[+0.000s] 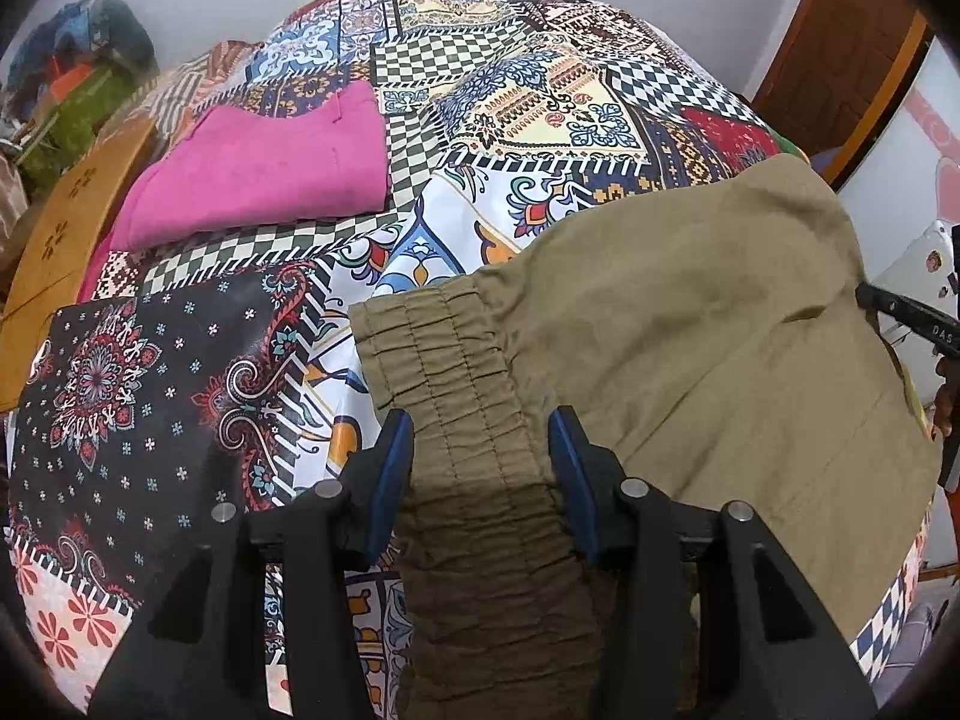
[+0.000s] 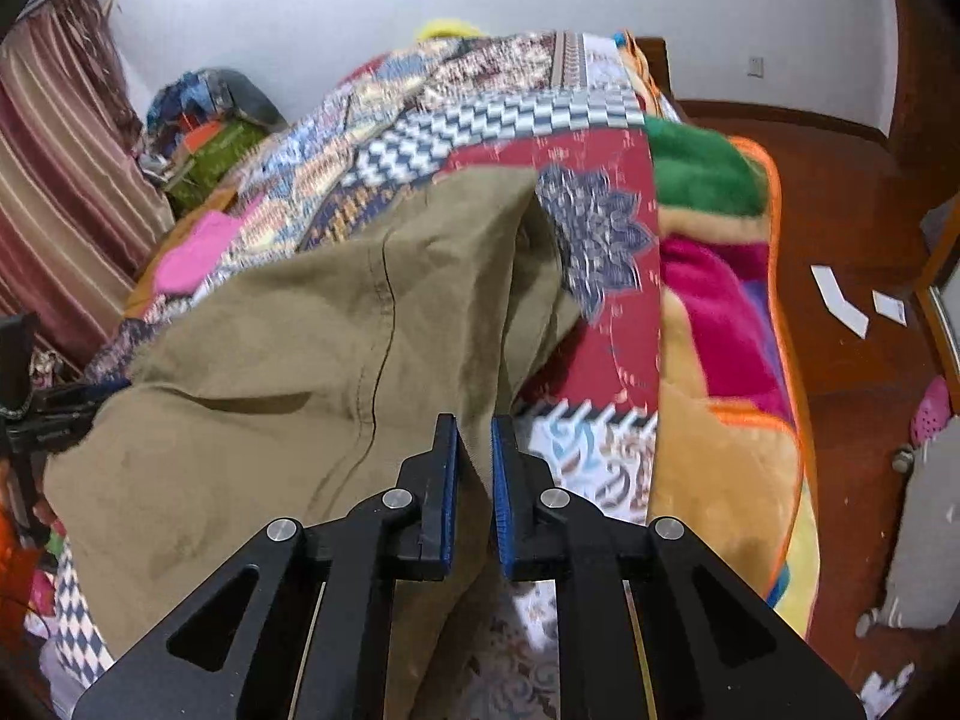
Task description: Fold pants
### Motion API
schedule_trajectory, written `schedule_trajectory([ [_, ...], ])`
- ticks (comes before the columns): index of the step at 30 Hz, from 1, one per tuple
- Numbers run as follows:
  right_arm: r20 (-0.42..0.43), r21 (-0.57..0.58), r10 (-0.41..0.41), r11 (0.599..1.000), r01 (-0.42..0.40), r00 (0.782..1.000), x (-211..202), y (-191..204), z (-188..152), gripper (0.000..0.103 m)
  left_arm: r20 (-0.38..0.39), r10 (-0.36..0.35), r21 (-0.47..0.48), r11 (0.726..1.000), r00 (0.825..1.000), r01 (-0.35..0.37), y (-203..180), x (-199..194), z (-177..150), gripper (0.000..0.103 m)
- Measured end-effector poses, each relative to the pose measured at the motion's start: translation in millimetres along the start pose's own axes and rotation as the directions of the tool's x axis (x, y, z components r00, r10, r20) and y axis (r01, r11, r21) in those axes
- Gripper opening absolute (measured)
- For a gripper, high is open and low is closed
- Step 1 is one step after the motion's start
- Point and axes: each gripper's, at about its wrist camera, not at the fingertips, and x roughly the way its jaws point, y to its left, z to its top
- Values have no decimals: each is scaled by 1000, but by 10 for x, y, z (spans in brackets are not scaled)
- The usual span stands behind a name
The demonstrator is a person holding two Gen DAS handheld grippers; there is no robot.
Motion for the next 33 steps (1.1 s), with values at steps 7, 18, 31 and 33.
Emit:
schedule_trajectory([
  [7, -25, -40, -61, 997, 60, 998, -183, 30, 35, 13, 30, -40, -61, 997, 999, 41, 214, -252, 55, 50],
  [18, 116, -8, -51, 999, 53, 992, -302, 59, 605, 52, -10, -52, -116, 992, 999, 51, 559, 117, 392, 54],
  [31, -94, 82, 19, 997, -12, 995, 703, -170, 1009, 56, -23, -128, -98, 987, 992, 125, 561, 350, 418, 50],
  [33, -87, 103, 43, 994, -34, 995, 725, -204, 965, 56, -10, -126, -89, 988, 992, 124, 521, 327, 399, 45],
])
